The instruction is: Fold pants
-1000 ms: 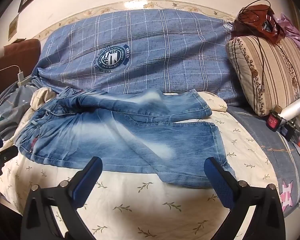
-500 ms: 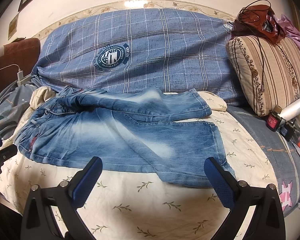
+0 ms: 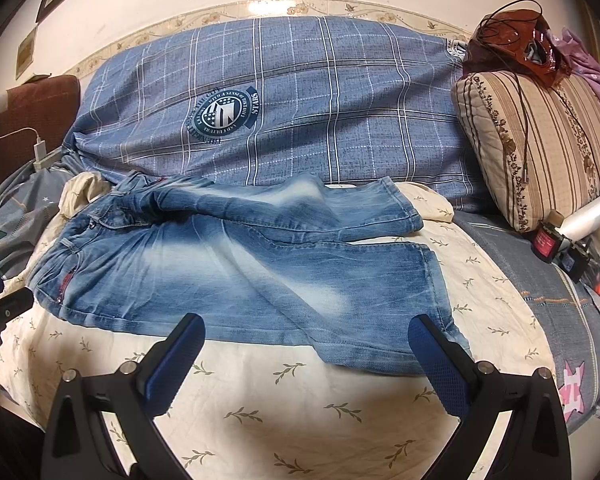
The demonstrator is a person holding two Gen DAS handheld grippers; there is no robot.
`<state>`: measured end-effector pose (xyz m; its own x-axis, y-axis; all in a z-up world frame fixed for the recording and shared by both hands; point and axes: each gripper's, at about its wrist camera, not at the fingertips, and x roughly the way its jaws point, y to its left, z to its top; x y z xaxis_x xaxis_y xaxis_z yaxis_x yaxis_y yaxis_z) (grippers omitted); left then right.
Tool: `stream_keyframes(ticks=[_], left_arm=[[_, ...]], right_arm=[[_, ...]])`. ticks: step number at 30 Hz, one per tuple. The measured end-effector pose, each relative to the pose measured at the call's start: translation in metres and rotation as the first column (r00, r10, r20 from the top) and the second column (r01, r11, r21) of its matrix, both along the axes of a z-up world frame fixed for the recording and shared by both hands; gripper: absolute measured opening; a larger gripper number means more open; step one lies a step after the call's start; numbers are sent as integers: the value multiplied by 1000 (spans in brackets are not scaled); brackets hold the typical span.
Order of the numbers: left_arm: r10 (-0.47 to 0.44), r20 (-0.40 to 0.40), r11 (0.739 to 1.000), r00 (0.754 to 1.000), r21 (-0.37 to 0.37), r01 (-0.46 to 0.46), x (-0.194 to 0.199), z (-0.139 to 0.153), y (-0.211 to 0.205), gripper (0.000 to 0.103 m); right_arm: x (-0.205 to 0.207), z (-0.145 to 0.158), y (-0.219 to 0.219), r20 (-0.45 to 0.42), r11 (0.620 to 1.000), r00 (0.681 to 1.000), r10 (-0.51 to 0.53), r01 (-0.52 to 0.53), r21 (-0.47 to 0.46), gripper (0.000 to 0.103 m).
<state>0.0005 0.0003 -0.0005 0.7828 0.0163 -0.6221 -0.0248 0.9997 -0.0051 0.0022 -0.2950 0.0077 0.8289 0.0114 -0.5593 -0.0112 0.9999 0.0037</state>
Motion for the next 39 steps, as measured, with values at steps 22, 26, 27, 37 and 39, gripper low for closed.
stream_keyframes(ticks=[22,26,27,37,39], left_arm=[[184,-147,878,972,-420,-230,7,-19,88,103],[257,-354,712,899,-560,-424,7,-44,121,103],[260,-367,699,893,-566,-436,10,-46,120,103],[239,-435,509,868,-706,-493,46,-66,131,103],[234,-444,466,865,-730,-501,51,-66,137,99]], right_arm=[[4,-15,-71,-86,896,996,8,31,444,103],[9,-60,-144,-250,591,968,-3,204,781,103],[11,-68,-154,-276,538,961,-6,236,809,103],[40,-94,-180,-336,288,942,-16,326,900,102],[44,-97,-184,-325,270,946,-23,319,909,101]])
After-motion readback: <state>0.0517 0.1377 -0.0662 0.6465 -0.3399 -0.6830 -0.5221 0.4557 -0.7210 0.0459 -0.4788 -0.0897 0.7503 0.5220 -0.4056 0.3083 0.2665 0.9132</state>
